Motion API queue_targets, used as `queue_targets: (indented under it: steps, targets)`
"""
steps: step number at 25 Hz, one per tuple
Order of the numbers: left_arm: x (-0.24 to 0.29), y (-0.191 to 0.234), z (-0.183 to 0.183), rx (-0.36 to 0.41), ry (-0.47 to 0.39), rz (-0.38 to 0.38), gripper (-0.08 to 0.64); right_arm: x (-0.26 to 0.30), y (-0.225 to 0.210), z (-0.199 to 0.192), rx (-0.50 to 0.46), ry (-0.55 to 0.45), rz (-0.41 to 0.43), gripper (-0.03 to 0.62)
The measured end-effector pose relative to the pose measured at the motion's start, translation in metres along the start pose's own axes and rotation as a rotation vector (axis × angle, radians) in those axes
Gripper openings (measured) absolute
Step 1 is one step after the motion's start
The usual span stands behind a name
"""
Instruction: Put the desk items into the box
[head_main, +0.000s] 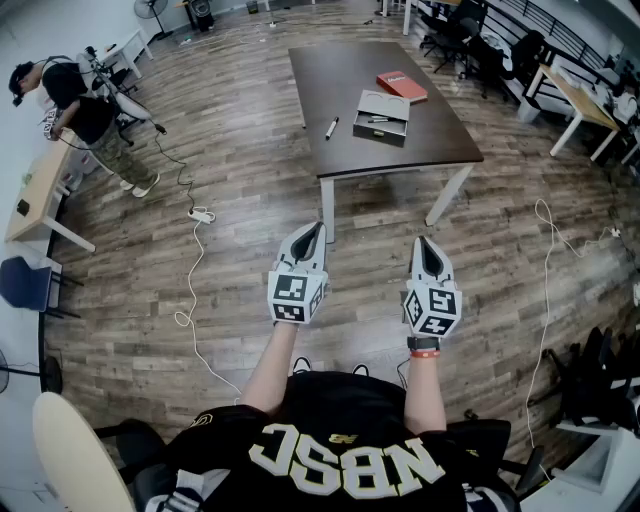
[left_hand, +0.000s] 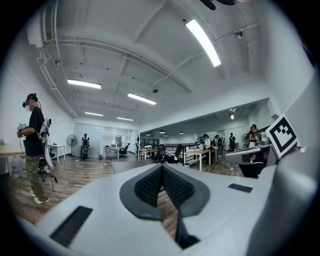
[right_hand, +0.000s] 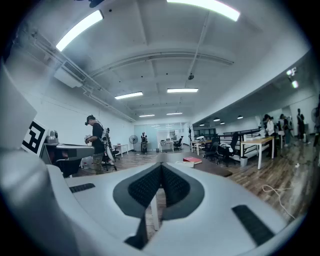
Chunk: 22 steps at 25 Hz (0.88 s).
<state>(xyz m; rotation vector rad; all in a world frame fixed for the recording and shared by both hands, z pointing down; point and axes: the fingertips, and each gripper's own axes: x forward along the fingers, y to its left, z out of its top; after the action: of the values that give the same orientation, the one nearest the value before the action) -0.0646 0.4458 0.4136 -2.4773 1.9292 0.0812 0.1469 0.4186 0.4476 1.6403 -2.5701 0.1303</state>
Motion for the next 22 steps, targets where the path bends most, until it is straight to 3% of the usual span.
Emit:
queue_targets:
  steps: [9,14,17,22]
  targets:
    - [0.019,-0.053,0.0,-0.017,-0.022,-0.04,0.014,-0.02,-0.034,-0.002,0.002,0.002,0.024,0.006]
    - [0.025,-0.082,-0.012,-0.013,-0.01,-0.058,0.014,-0.024,-0.053,-0.017,0.077,0.009,0.05,0.006]
    - [0.032,-0.086,-0.022,-0.028,0.009,-0.046,0.014,-0.015,-0.051,-0.025,0.087,0.047,0.096,0.006]
    - [0.056,-0.082,-0.027,-0.009,0.009,-0.054,0.014,0.009,-0.051,-0.023,0.094,0.03,0.096,0.006]
